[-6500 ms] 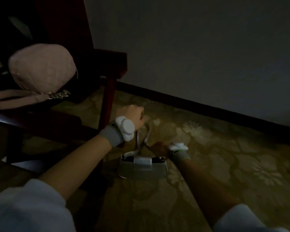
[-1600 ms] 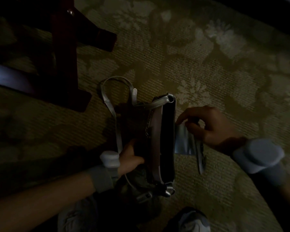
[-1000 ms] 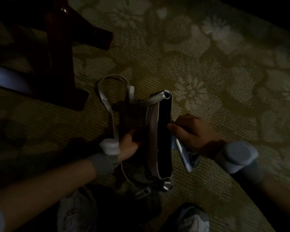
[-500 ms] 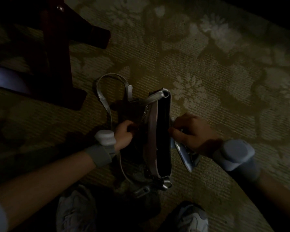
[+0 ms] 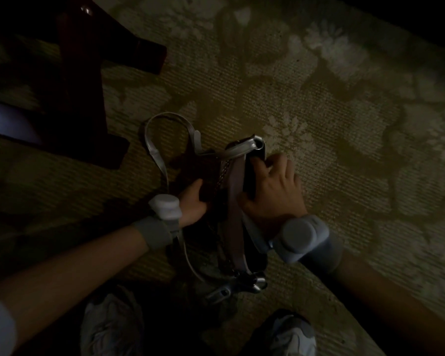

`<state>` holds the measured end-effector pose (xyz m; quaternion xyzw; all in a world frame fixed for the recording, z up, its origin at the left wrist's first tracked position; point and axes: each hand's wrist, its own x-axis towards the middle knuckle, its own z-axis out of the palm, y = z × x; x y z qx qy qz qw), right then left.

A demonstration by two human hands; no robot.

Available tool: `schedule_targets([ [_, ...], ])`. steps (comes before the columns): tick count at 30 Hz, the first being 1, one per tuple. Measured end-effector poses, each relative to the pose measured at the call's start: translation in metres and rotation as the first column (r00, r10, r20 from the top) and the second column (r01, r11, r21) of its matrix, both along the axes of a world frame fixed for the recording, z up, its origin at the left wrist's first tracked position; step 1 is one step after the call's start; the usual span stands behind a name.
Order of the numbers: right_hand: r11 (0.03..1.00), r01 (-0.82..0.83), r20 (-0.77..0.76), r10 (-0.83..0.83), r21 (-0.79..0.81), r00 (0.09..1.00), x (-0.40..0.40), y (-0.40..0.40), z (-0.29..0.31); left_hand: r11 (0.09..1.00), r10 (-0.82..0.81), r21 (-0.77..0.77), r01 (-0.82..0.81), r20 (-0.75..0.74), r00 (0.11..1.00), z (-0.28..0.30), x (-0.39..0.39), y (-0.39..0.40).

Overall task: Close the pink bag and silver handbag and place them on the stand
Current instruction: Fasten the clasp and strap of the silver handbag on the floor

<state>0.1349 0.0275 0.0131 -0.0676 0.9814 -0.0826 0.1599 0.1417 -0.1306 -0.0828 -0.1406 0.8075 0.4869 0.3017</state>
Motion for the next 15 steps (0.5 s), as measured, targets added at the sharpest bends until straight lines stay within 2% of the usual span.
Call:
schedule_targets([
  [4,0.995,0.096,0.003,-0.096,-0.033,0.995,-0.01,-0.007,-0.006,1.0,-0.006,-0.011,0.006,-0.012,1.0,0.001,-0.004,0.006],
  [8,0.996,0.093,0.086,-0.092,0.001,0.992,-0.017,-0.01,-0.007,0.998,0.008,0.066,-0.007,-0.017,1.0,0.002,-0.008,0.007],
  [11,0.992,0.125,0.179,-0.121,-0.01,0.976,-0.025,-0.007,-0.005,0.998,0.022,0.063,-0.022,0.006,1.0,0.004,-0.008,0.004],
  [13,0.991,0.133,0.248,-0.122,-0.027,0.961,-0.03,-0.005,-0.004,0.983,0.017,0.183,-0.013,-0.023,1.0,0.009,-0.007,0.005],
  [15,0.991,0.127,0.269,-0.113,-0.034,0.956,-0.032,-0.003,-0.002,0.974,0.035,0.225,-0.028,-0.027,0.999,0.012,-0.006,0.006],
])
